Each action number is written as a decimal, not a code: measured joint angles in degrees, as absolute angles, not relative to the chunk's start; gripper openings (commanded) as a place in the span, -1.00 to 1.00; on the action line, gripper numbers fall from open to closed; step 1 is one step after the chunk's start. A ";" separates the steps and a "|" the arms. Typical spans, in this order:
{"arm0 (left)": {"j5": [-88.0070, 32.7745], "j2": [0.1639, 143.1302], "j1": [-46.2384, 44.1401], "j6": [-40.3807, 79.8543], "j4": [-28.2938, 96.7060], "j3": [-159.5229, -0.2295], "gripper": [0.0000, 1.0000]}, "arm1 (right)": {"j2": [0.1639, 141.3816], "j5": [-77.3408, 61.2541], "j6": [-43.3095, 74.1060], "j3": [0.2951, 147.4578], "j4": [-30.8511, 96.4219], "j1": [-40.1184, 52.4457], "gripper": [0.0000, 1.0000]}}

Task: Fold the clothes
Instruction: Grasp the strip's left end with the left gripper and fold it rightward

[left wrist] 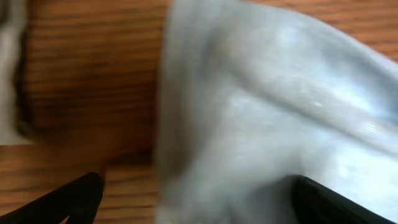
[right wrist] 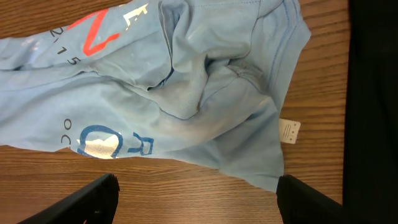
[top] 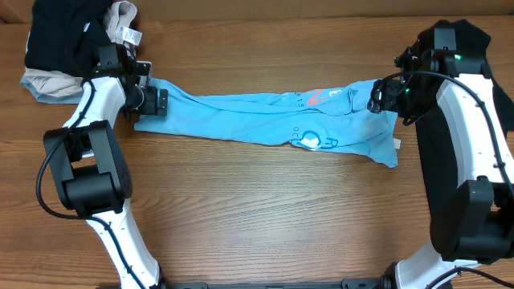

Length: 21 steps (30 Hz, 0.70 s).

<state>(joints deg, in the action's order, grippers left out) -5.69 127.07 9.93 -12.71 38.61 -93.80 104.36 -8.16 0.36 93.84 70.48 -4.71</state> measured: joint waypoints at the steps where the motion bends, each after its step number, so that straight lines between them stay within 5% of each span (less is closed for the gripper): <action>1: -6.68 127.07 9.85 -12.99 39.48 -93.84 1.00 | 104.36 -8.16 0.34 93.86 70.41 -4.73 0.70; 4: -9.61 127.07 9.58 -13.65 41.76 -94.39 0.80 | 104.36 -8.16 0.27 93.84 70.02 -4.71 0.70; 6: -10.83 127.07 9.26 -13.96 42.26 -94.43 0.40 | 104.36 -8.19 0.23 93.86 69.91 -4.71 0.70; 9: -10.96 127.07 8.27 -14.06 42.46 -94.35 -0.60 | 104.36 -8.45 0.21 93.86 69.87 -4.71 0.64; 11: -9.19 127.07 7.57 -13.15 42.92 -94.17 -0.92 | 104.36 -8.86 0.23 93.86 69.87 -4.71 0.52; 21: -0.75 127.35 7.94 -2.83 60.36 -100.77 -0.92 | 104.36 -12.62 0.38 93.82 69.12 -3.42 -0.24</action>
